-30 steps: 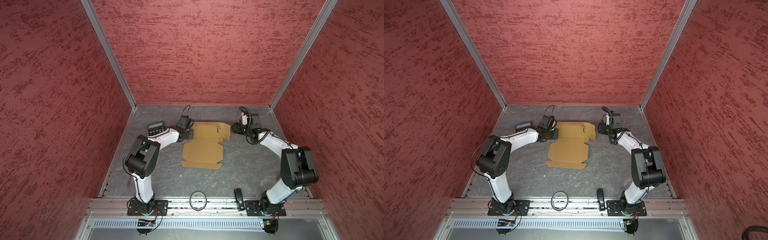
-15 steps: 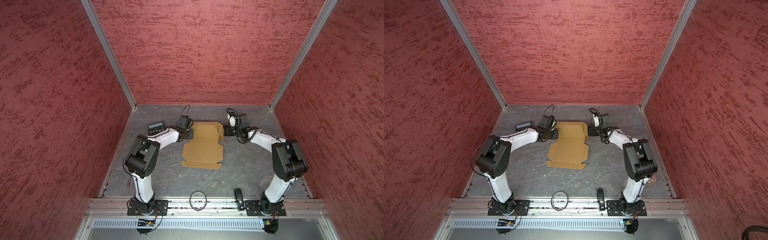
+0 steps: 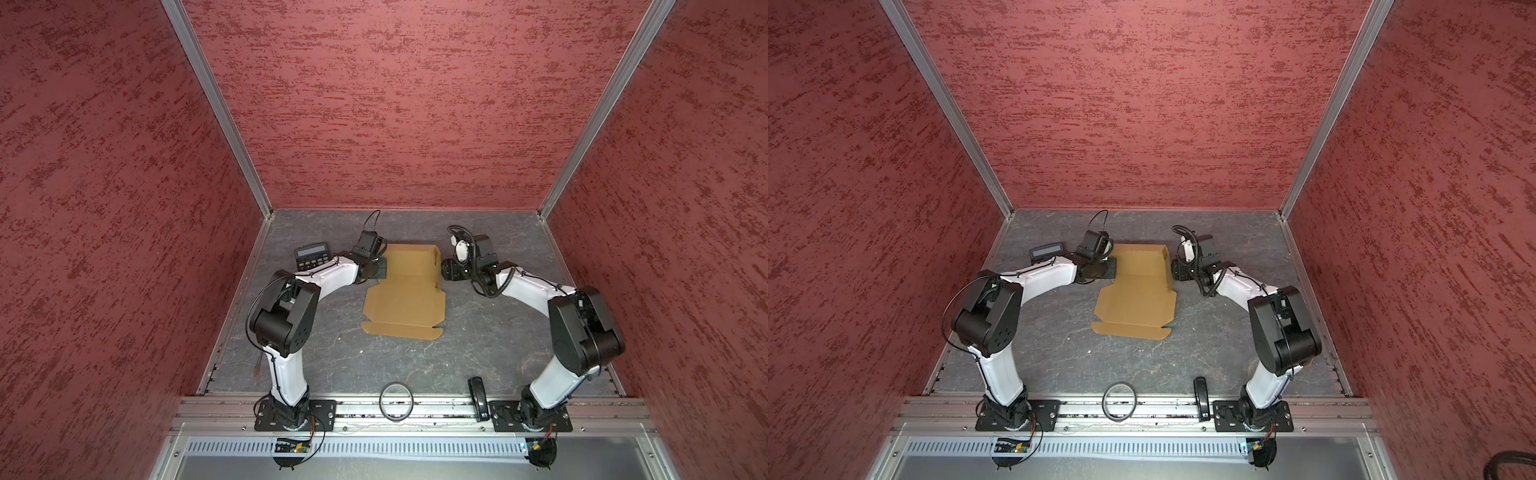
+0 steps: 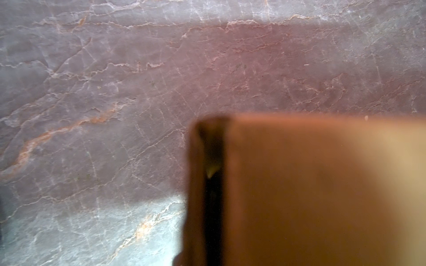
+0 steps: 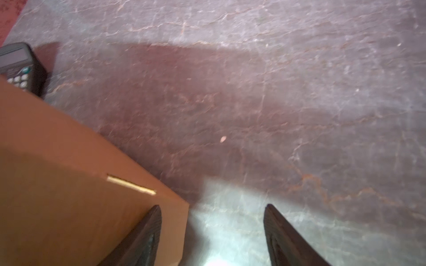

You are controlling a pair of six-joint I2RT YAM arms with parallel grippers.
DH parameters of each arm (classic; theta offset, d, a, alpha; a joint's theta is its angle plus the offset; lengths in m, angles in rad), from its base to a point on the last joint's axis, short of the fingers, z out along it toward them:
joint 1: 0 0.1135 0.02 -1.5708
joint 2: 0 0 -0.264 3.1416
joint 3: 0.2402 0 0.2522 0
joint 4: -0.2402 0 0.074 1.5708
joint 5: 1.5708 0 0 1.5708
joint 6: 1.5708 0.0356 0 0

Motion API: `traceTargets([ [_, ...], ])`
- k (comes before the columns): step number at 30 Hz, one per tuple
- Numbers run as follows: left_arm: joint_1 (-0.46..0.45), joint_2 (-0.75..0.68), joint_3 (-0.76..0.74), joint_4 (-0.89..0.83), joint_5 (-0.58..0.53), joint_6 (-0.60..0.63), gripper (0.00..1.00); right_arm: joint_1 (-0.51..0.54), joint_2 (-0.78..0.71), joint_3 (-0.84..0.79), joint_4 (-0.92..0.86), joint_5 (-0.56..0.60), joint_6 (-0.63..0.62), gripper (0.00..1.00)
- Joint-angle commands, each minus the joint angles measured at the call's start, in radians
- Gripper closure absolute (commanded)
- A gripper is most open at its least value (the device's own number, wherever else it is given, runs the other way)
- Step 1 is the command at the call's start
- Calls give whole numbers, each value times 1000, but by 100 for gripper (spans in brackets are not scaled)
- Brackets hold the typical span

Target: Fold the paper box

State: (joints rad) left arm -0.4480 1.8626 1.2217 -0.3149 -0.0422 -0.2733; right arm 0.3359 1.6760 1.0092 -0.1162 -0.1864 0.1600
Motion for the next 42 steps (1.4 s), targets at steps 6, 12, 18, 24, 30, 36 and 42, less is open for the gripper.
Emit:
traceTargets([
  [6,-2,-13,18,2,-9,-12,98,31,-57,-21,58,11,12,31],
  [12,-3,-10,16,1,-18,-12,98,49,-92,-40,66,8,15,32],
  [18,-4,-7,17,2,-14,-11,98,63,-118,-60,80,-11,4,32],
  [24,-8,-8,14,7,-7,-5,98,71,-107,-61,96,-34,-14,34],
  [30,-7,-8,15,12,11,11,98,80,-104,-64,111,-51,-29,35],
  [36,-7,-7,16,18,30,20,98,87,-107,-63,107,-66,-45,37],
  [42,-6,-10,12,21,36,29,98,89,-111,-64,99,-78,-57,39],
])
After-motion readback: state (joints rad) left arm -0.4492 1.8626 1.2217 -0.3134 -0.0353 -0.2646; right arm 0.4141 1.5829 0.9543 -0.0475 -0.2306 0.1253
